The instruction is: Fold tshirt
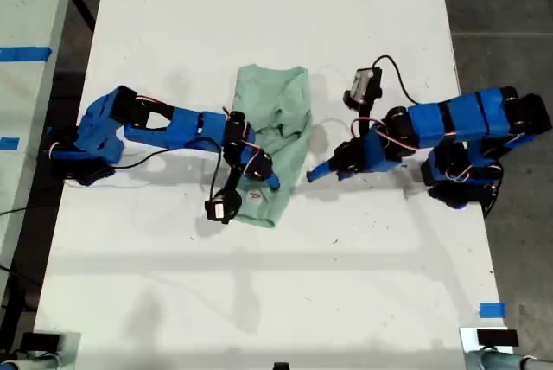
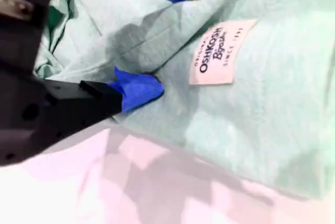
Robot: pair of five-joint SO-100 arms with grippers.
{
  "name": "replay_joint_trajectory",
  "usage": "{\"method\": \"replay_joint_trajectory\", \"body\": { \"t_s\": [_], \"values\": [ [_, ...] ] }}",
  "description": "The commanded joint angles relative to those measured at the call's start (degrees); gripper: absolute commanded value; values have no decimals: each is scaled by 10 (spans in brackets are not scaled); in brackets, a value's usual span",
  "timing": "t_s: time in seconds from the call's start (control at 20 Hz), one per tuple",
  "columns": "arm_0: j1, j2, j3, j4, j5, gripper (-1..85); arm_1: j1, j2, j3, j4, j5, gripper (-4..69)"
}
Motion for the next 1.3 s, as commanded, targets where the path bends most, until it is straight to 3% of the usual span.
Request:
{"method": "replay_joint_trajectory", "body": {
  "t_s": [0.0, 0.25, 0.4, 0.45, 0.6, 0.8, 1.0, 1.25],
  "values": [
    [-9, 107, -20, 72, -4, 198, -4, 32, -4, -16, 7, 290],
    [-11, 260, 4, 203, 18, 245, -6, 84, 3, 26, 17, 296],
    [-8, 328, 91, 229, 10, 261, -6, 152, 44, 47, 32, 296],
    [-5, 358, 153, 206, -3, 264, -6, 179, 61, 54, 39, 296],
    [-3, 516, 439, 47, -58, 261, -11, 261, 113, 76, 62, 298],
    [4, 710, 729, -76, -140, 255, -25, 362, 185, 106, 98, 302],
    [11, 858, 879, -105, -182, 240, -35, 427, 221, 134, 122, 304],
    [17, 714, 727, -99, -127, 243, -35, 236, 127, 48, 86, 302]
  ]
}}
